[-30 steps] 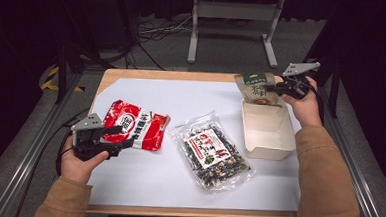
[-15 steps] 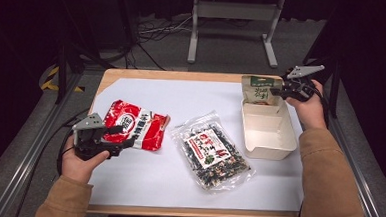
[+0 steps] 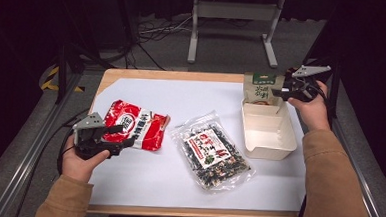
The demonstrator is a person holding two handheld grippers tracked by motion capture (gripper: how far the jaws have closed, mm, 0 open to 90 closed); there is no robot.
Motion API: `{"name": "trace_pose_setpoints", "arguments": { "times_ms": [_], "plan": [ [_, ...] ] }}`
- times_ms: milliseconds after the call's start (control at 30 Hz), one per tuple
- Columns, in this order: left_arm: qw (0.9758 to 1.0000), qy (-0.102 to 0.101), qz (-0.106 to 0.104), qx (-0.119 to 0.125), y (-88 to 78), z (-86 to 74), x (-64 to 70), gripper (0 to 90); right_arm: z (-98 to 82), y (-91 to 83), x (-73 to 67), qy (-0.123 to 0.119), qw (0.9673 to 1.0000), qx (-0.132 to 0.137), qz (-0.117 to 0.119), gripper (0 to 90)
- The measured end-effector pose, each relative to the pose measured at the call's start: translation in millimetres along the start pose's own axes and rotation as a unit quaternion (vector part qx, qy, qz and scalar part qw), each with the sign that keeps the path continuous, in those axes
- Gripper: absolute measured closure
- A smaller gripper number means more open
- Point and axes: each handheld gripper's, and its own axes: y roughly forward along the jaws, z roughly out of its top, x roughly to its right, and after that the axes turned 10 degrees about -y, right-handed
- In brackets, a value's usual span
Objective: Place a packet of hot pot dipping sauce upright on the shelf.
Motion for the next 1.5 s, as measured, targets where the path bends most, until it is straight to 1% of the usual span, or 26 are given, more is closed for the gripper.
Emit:
{"name": "trace_pose_setpoints", "arguments": {
  "times_ms": [67, 133, 167, 200, 233, 267, 367, 433, 500, 600, 667, 700, 767, 867, 967, 1000, 1100, 1133, 1200, 1233, 1267, 1300, 1333, 1400, 1433, 1500],
  "plan": [
    [1.0, 0.003, 0.002, -0.001, -0.8, 0.6, -1.0, 31.3, 0.1, -2.1, -0.2, 0.012, 0.9999, 0.006, -0.006, 43.1],
    [1.0, 0.0, 0.006, 0.002, -1.4, 0.6, -1.6, 31.0, 0.7, -5.2, -1.5, 0.018, 0.9997, 0.008, -0.013, 40.4],
    [1.0, 0.003, 0.008, 0.002, -1.8, 1.0, -2.7, 31.0, 1.2, -7.9, -2.5, 0.022, 0.9995, 0.013, -0.018, 38.4],
    [1.0, -0.002, 0.006, 0.003, -2.3, 1.0, -3.3, 31.0, 1.6, -9.8, -3.2, 0.026, 0.9993, 0.016, -0.02, 37.2],
    [1.0, -0.003, 0.007, 0.006, -2.5, 1.3, -4.2, 31.0, 1.9, -12.0, -4.1, 0.032, 0.999, 0.021, -0.025, 36.4],
    [0.9999, -0.006, 0.008, 0.006, -3.0, 1.8, -4.8, 31.0, 2.3, -14.7, -4.8, 0.035, 0.9988, 0.021, -0.029, 35.8],
    [0.9999, -0.006, 0.009, 0.012, -3.2, 3.4, -5.8, 31.0, 4.6, -22.5, -8.2, 0.03, 0.9983, 0.007, -0.05, 33.8],
    [0.9999, -0.002, 0.01, 0.012, -3.4, 4.7, -6.2, 30.9, 6.1, -28.4, -11.8, 0.031, 0.998, 0.014, -0.054, 32.3],
    [0.9999, -0.003, 0.011, 0.012, -3.5, 5.2, -6.4, 30.8, 8.4, -37.8, -16.9, 0.031, 0.9975, 0.012, -0.062, 31.1],
    [0.9998, -0.002, 0.01, 0.015, -3.8, 6.9, -7.3, 30.8, 11.0, -48.4, -25.6, 0.031, 0.9975, 0.012, -0.063, 30.7],
    [0.9998, -0.005, 0.008, 0.019, -3.7, 7.9, -6.9, 30.8, 13.1, -54.6, -32.8, 0.031, 0.9979, 0.016, -0.055, 30.3],
    [0.9998, -0.005, 0.008, 0.019, -3.7, 7.9, -6.9, 30.8, 13.1, -54.6, -32.8, 0.031, 0.9979, 0.016, -0.055, 30.3],
    [0.9998, -0.003, 0.009, 0.018, -4.1, 9.2, -7.2, 30.9, 15.3, -61.1, -41.6, 0.031, 0.9979, 0.023, -0.051, 30.3],
    [0.9998, -0.002, 0.009, 0.019, -3.4, 10.4, -7.4, 30.8, 17.2, -68.6, -55.0, 0.039, 0.9978, 0.039, -0.036, 29.9],
    [0.9997, -0.002, 0.011, 0.02, -3.5, 10.4, -7.4, 30.9, 17.6, -72.4, -65.0, 0.039, 0.9979, 0.044, -0.027, 29.7],
    [0.9997, 0.001, 0.013, 0.021, -4.0, 10.6, -8.1, 30.8, 17.5, -73.8, -68.5, 0.039, 0.998, 0.046, -0.022, 29.7],
    [0.9996, 0.0, 0.018, 0.022, -6.1, 10.5, -10.2, 30.9, 17.3, -77.6, -78.1, 0.039, 0.9975, 0.058, -0.01, 29.7],
    [0.9995, -0.005, 0.021, 0.024, -6.6, 10.1, -10.2, 30.9, 17.3, -78.5, -80.9, 0.039, 0.9972, 0.063, -0.006, 29.6],
    [0.9993, -0.003, 0.028, 0.025, -8.1, 10.0, -12.3, 31.0, 17.2, -80.0, -86.7, 0.037, 0.9969, 0.069, 0.0, 29.5],
    [0.9992, -0.01, 0.03, 0.026, -8.8, 9.5, -12.2, 31.1, 17.2, -80.6, -89.7, 0.037, 0.9968, 0.071, 0.004, 29.4],
    [0.9989, -0.012, 0.036, 0.029, -9.7, 9.4, -12.9, 31.0, 17.0, -81.0, -92.9, 0.037, 0.9967, 0.072, 0.009, 29.5],
    [0.9987, -0.016, 0.037, 0.03, -10.8, 9.4, -13.2, 30.8, 16.8, -81.1, -96.5, 0.037, 0.9963, 0.077, 0.015, 29.9],
    [0.9986, -0.013, 0.039, 0.032, -11.6, 9.9, -14.2, 30.5, 16.4, -81.5, -99.4, 0.035, 0.9962, 0.077, 0.019, 30.6],
    [0.9982, -0.019, 0.044, 0.036, -12.9, 9.6, -15.0, 30.6, 15.9, -81.7, -104.4, 0.031, 0.996, 0.08, 0.023, 31.3],
    [0.9982, -0.016, 0.045, 0.037, -13.6, 9.8, -16.0, 30.6, 15.5, -82.3, -107.9, 0.027, 0.9961, 0.08, 0.025, 31.5],
    [0.9982, -0.019, 0.044, 0.035, -14.8, 9.7, -17.0, 30.8, 14.9, -83.7, -113.2, 0.029, 0.9956, 0.084, 0.03, 31.5]
  ]
}}
